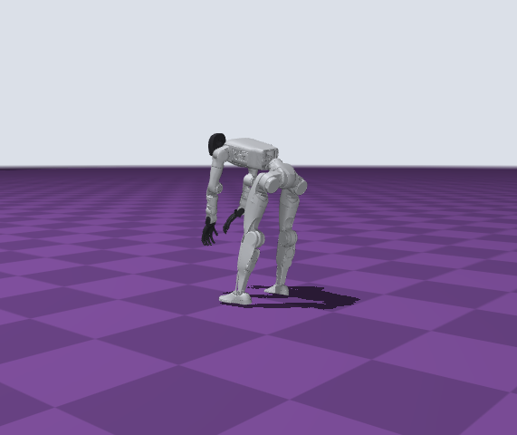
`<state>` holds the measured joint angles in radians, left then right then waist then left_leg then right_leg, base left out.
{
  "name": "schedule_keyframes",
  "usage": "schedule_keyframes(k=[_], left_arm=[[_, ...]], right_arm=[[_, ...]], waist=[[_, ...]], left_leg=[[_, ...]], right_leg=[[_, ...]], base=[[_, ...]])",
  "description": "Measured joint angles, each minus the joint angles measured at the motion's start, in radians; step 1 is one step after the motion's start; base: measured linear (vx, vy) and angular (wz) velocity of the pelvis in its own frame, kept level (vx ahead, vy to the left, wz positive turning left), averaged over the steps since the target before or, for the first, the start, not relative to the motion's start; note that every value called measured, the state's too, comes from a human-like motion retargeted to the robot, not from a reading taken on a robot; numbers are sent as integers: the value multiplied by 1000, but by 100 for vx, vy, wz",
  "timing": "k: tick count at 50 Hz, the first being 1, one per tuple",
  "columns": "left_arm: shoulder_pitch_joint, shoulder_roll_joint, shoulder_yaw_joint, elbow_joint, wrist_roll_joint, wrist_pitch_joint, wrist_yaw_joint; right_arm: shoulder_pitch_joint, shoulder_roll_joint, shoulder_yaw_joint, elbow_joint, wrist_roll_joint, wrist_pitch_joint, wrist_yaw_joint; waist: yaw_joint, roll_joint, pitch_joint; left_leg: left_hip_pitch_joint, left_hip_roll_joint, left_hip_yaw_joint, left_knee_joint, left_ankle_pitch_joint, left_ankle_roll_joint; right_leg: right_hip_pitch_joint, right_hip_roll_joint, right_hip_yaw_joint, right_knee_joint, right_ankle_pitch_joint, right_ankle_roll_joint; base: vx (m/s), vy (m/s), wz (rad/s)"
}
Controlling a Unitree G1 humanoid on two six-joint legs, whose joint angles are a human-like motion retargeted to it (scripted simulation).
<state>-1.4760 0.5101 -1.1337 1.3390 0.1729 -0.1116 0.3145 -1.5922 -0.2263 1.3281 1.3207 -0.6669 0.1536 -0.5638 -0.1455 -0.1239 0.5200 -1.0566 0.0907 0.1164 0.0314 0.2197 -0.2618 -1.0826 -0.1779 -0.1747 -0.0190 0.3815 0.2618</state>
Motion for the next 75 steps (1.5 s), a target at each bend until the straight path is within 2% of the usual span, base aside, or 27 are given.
schedule_keyframes(k=[4, 15, 20, 23, 30, 35, 44, 51, 62, 75], left_arm=[[-37, 16, -74, -26, -149, -4, 66], [-55, -63, -61, -51, -135, -10, 85], [-110, -46, -136, -53, -165, -16, 97], [-178, -35, -85, -34, -31, -15, 42], [-329, 2, -153, -3, -35, -21, -41], [-396, 19, -171, 10, -44, -34, -120], [-350, -3, -143, -6, -16, -31, 71], [-294, -30, -121, -10, 3, -22, 150], [-275, -28, -149, -21, 3, -20, 187], [-339, 16, -147, 18, -4, -15, 205]], right_arm=[[-31, -10, 72, -37, 66, -3, 32], [-13, -80, 72, -48, 126, -39, 73], [-62, -88, 72, -43, 126, -44, 88], [-136, -103, 72, -22, 117, -78, 112], [-274, -132, 72, 12, 164, -105, 178], [-331, -135, 72, 29, 215, -132, 246], [-291, -130, 72, 28, 129, -83, 69], [-250, -127, 72, 30, 112, -65, 13], [-243, -148, 72, 10, 98, -85, 31], [-305, -146, 72, 11, 100, -103, 40]], waist=[[3, 10, 0], [49, 57, 0], [50, 49, 0], [38, 55, 0], [27, 66, 0], [19, 67, 0], [22, 74, 0], [34, 86, 0], [32, 93, 0], [-8, 45, 0]], left_leg=[[45, 28, -62, -119, 52, 0], [-1, 14, -55, -119, 39, 0], [-54, 17, -75, -119, 49, 0], [-201, -6, -18, 12, 1, 0], [-371, -7, -24, 80, 4, 0], [-428, -10, -20, 75, 13, 0], [-408, -13, -18, 52, 11, 0], [-364, -10, -22, 46, 1, 0], [-376, -7, -52, 92, -13, 0], [-513, -3, -62, 171, 5, 0]], right_leg=[[33, 14, 8, -68, 21, 0], [-13, -1, -5, -64, 12, 0], [-61, -5, -1, -68, 27, 0], [-221, -27, 2, 63, -15, 0], [-376, -37, -7, 110, -3, 0], [-428, -37, -14, 99, 6, 0], [-414, -39, -17, 88, 2, 0], [-372, -37, -20, 89, -5, 0], [-370, -46, -34, 136, -35, 0], [-487, -58, -28, 177, -17, 0]], base=[[14, 0, -6], [5, 3, 3], [0, 2, 7], [-8, 7, 42], [0, 2, 39], [3, 1, 32], [6, 1, -1], [4, 0, -16], [0, 0, 0], [-3, 0, 19]])
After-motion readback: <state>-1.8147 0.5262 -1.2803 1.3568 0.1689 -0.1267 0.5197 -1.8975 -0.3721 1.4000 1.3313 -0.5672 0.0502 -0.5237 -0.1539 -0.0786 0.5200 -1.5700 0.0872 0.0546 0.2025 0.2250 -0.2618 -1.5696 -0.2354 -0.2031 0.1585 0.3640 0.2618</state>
